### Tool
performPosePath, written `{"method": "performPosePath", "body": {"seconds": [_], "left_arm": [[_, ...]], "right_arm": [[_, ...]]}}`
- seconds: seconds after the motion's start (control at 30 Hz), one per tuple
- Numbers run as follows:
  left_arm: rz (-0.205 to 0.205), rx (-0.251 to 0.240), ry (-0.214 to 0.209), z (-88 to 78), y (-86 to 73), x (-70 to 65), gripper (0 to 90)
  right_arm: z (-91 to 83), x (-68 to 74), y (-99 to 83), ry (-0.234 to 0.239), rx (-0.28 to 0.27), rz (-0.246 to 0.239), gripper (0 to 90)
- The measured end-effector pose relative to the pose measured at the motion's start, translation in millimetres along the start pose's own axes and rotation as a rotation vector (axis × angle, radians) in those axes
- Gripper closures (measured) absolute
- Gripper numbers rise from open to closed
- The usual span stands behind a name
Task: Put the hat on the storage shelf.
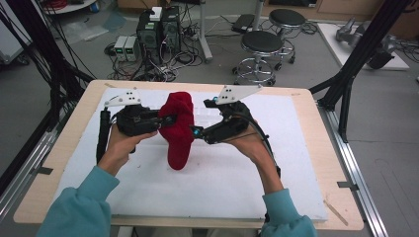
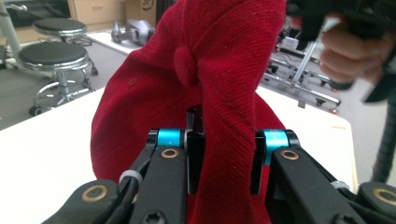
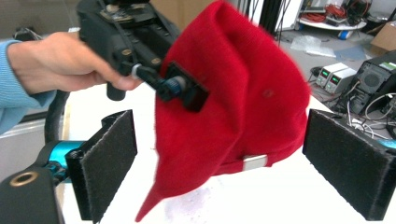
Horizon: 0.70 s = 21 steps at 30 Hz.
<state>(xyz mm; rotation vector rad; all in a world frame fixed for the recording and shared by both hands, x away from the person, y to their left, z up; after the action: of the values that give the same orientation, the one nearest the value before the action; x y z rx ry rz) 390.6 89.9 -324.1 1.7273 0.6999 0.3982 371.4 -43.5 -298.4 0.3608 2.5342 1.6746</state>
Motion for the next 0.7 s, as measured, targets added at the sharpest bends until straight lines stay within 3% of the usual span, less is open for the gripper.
{"method": "performPosePath", "body": {"seconds": [0.23, 0.27, 0.43, 0.57, 0.6, 0.7], "left_arm": [[0.002, 0.002, 0.009, 1.0, 1.7, 2.2, 77.2], [0.002, 0.001, 0.015, 1.1, 2.5, 3.2, 77.2], [-0.002, -0.013, 0.026, 1.0, 5.3, 4.4, 77.2], [0.002, -0.012, 0.028, 1.7, 7.0, 3.6, 77.3], [0.001, -0.014, 0.026, 2.1, 8.2, 2.6, 77.3], [0.003, -0.013, 0.026, 2.5, 9.5, 1.8, 77.2]], "right_arm": [[4.6, 8.0, -12.8, -0.026, -0.016, 0.037, 9.0], [7.1, 8.6, -18.7, -0.051, -0.003, 0.05, 9.0], [13.0, 14.1, -32.0, -0.071, 0.011, 0.093, 9.1], [16.7, 17.8, -39.7, -0.078, 0.002, 0.122, 9.7], [20.5, 20.9, -46.6, -0.071, 0.019, 0.132, 15.7], [26.4, 22.7, -55.5, -0.068, 0.034, 0.14, 15.9]]}}
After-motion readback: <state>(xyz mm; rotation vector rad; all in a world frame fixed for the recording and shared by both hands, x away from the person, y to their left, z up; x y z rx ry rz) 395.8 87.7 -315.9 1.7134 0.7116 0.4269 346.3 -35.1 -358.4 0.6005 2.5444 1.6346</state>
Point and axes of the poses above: each handheld gripper's, and its own axes: z roughly forward along the jaws, y roughly out of its top, x roughly to its left, the point moved 9 cm from there along z, roughly forward along the jaws, and after that the axes turned 11 degrees about y, right-handed, at the moved point
